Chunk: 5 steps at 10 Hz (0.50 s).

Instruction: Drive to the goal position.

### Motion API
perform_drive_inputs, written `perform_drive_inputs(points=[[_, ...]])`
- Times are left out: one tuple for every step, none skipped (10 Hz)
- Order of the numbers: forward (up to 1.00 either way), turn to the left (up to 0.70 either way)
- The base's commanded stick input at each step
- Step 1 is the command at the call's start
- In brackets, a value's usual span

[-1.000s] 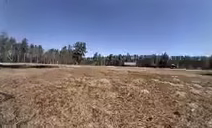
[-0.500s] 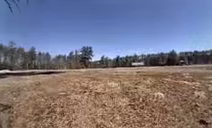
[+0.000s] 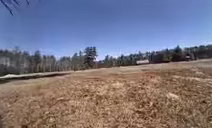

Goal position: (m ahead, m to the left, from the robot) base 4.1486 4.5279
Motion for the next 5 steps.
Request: perform_drive_inputs(points=[[0.7,0.0],[0.7,0.0],[0.7,0.0],[0.7,0.0],[0.7,0.0]])
